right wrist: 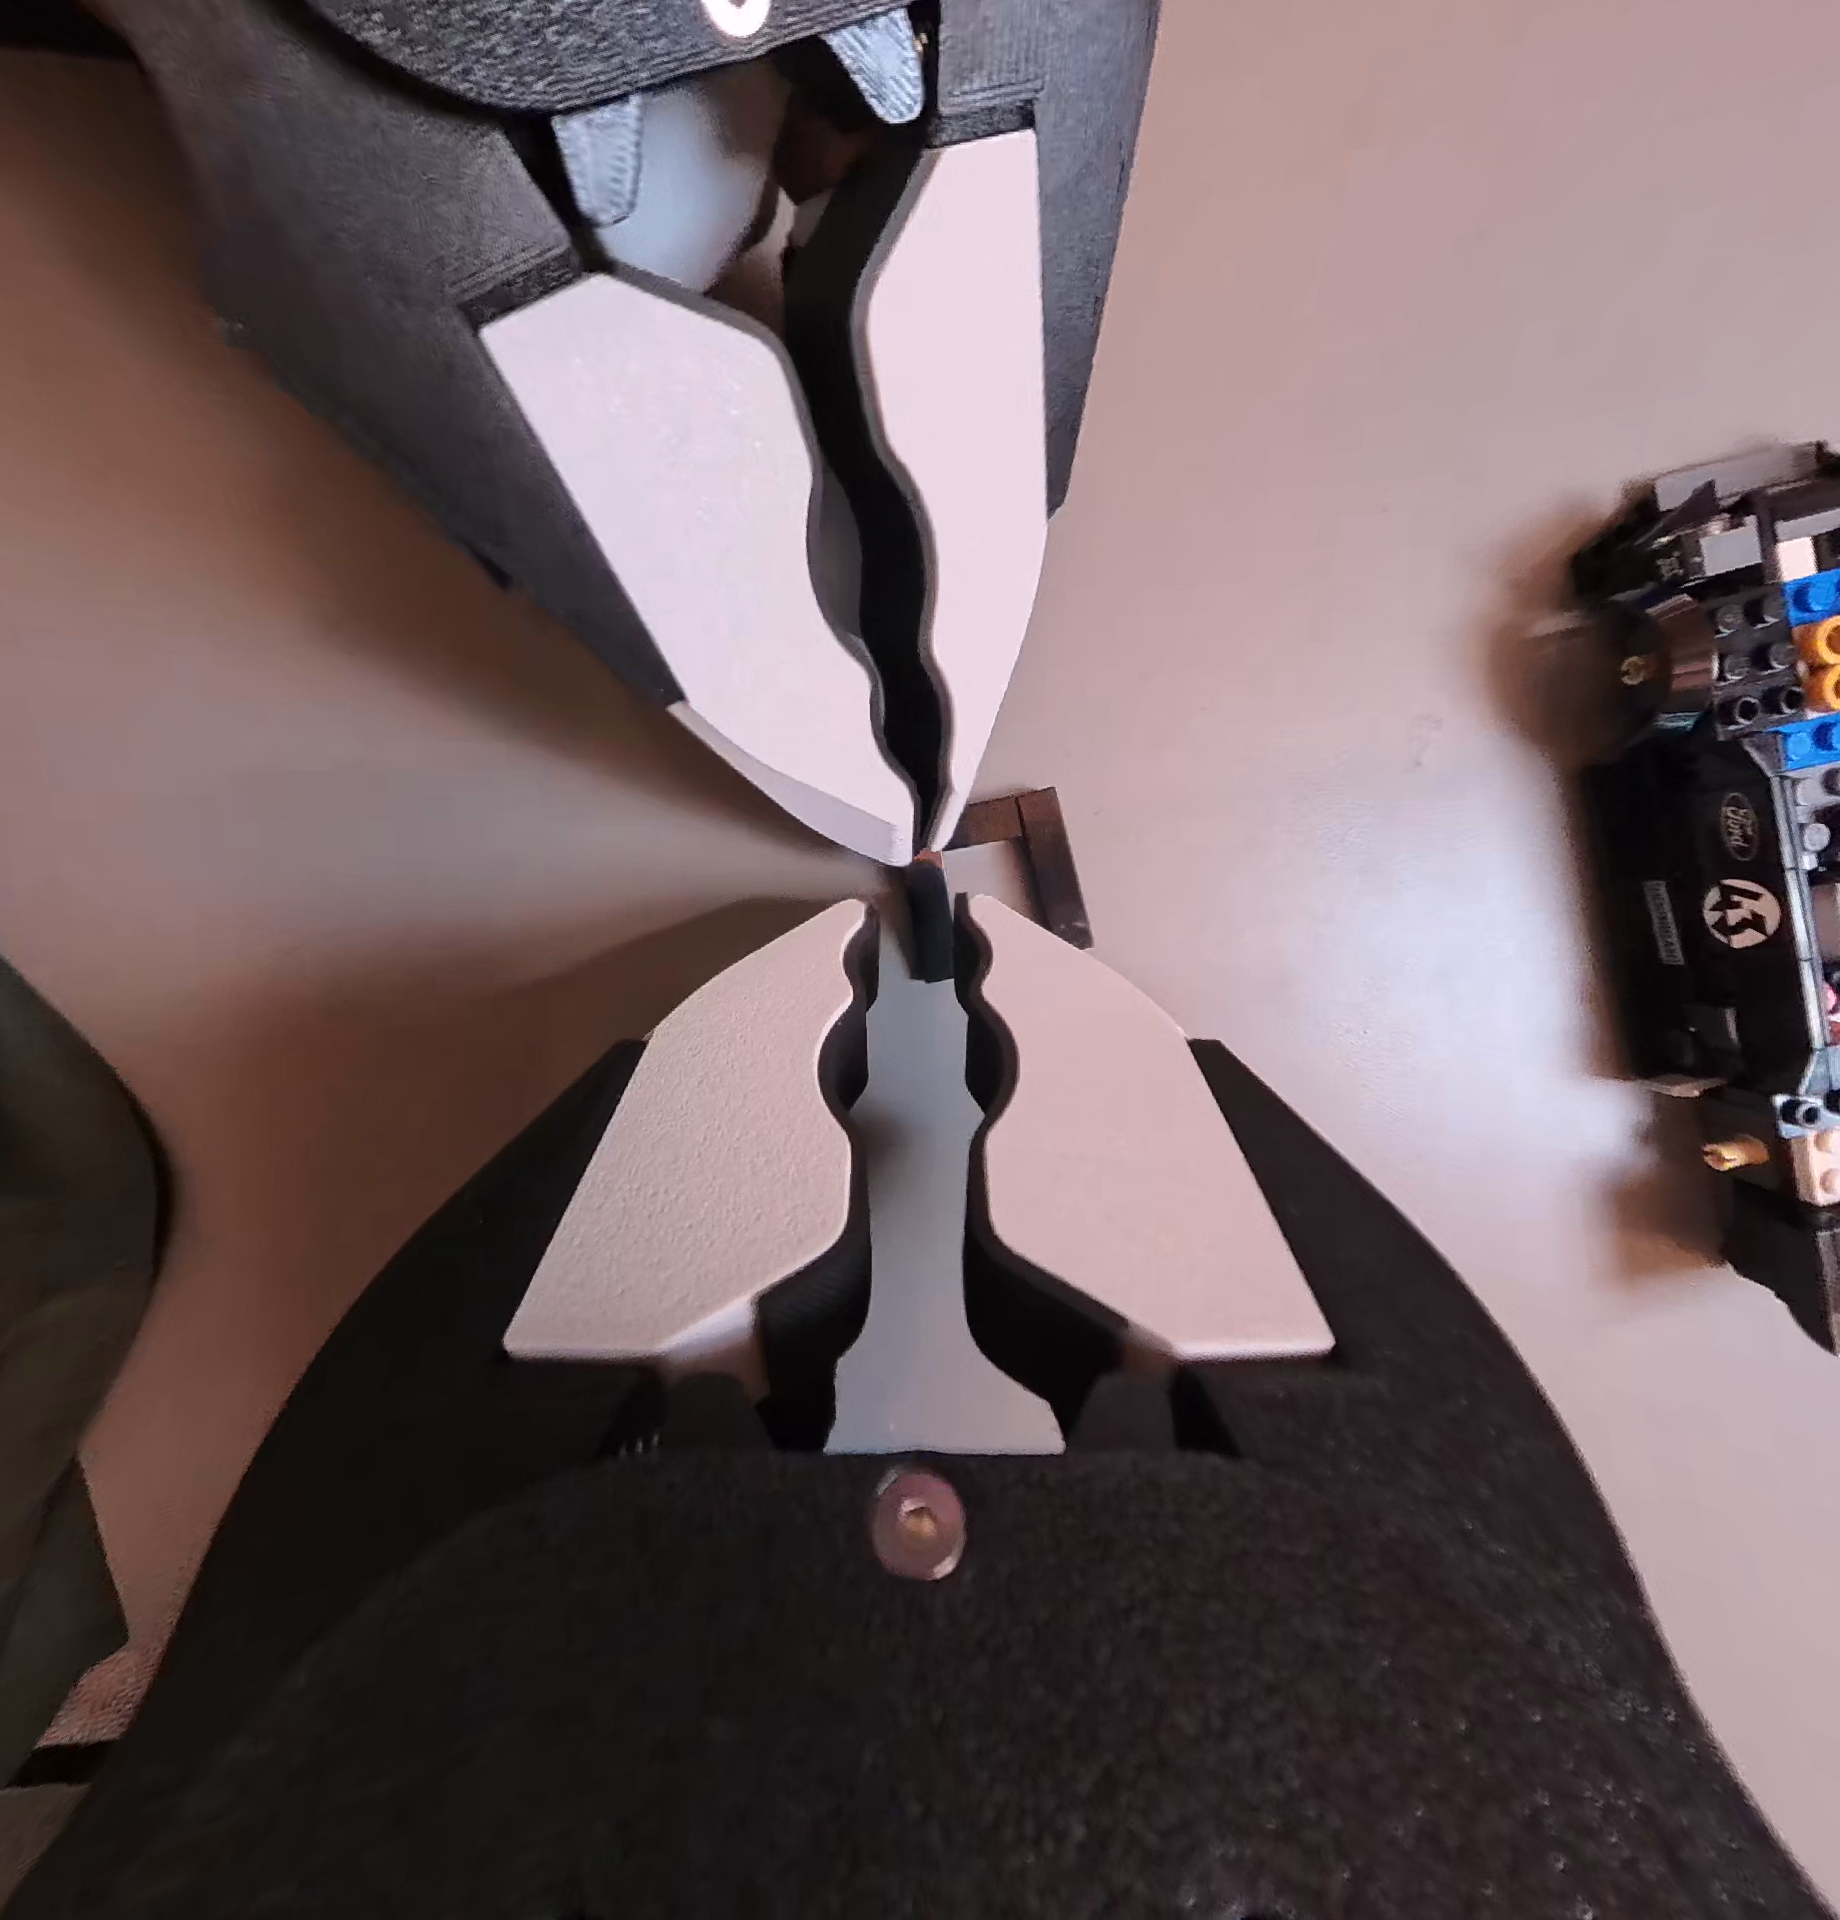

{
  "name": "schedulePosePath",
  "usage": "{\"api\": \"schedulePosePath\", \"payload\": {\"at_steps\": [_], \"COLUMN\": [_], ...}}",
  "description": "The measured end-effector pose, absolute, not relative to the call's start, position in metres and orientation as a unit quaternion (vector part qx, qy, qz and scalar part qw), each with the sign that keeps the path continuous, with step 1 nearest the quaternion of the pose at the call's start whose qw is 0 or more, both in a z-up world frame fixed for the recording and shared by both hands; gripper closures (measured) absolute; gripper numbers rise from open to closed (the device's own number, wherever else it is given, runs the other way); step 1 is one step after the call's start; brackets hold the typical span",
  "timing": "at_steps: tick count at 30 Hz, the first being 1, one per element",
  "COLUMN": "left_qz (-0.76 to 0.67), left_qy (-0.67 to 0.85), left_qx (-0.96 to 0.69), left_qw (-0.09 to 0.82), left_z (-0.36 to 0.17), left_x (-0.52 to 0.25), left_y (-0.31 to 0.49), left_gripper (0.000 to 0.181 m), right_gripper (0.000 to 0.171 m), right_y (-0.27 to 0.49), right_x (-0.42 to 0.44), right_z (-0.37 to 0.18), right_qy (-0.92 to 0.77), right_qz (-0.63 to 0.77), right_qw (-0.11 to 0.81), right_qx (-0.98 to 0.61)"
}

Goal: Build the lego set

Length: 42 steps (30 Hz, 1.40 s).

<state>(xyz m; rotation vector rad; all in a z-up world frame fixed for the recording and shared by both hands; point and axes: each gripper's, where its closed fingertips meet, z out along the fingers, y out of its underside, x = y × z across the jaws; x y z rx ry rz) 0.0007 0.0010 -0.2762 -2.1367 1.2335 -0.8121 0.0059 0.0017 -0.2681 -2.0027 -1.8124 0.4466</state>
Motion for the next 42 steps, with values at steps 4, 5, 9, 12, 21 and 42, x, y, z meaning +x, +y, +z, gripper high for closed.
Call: {"api": "schedulePosePath", "payload": {"at_steps": [4, 5, 9, 12, 21, 42], "left_qz": [-0.307, -0.306, -0.329, -0.334, -0.32, -0.286], "left_qy": [0.453, 0.455, 0.443, 0.437, 0.427, 0.56], "left_qx": [-0.792, -0.79, -0.79, -0.788, -0.787, -0.739], "left_qw": [0.27, 0.273, 0.267, 0.277, 0.31, 0.24], "left_z": [-0.276, -0.276, -0.272, -0.268, -0.258, -0.273], "left_x": [0.001, 0.002, 0.001, -0.001, -0.024, -0.007], "left_y": [0.001, 0.001, 0.001, 0.003, 0.017, 0.015], "left_gripper": [0.178, 0.178, 0.18, 0.181, 0.16, 0.131], "right_gripper": [0.156, 0.155, 0.149, 0.147, 0.13, 0.135], "right_y": [0.001, 0.001, 0.005, 0.005, 0.016, -0.043], "right_x": [0.006, 0.006, 0.005, 0.006, 0.004, 0.017], "right_z": [-0.267, -0.266, -0.266, -0.267, -0.276, -0.264], "right_qy": [-0.647, -0.648, -0.653, -0.653, -0.685, -0.57], "right_qz": [0.164, 0.166, 0.165, 0.173, 0.164, 0.241], "right_qw": [0.215, 0.221, 0.245, 0.246, 0.23, 0.232], "right_qx": [-0.713, -0.71, -0.697, -0.695, -0.672, -0.75]}}
